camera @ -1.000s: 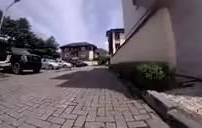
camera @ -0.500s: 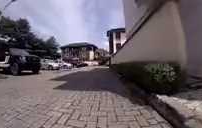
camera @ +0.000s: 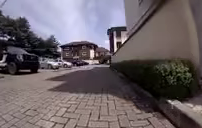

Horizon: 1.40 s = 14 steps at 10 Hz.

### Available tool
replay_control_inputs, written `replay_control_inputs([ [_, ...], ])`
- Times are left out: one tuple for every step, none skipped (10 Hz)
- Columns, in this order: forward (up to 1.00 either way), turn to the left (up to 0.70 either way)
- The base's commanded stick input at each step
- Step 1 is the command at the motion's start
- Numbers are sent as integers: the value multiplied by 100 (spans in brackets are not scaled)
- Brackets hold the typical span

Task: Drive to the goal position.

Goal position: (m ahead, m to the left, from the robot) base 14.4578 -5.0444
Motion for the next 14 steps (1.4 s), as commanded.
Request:
replay_control_inputs([
  [50, 0],
  [50, 0],
  [50, 0],
  [50, 0],
  [50, 0],
  [50, 0],
  [50, 0],
  [50, 0],
  [50, 0],
  [50, 0],
  [50, 0],
  [50, 0],
  [50, 0],
  [50, 0],
])
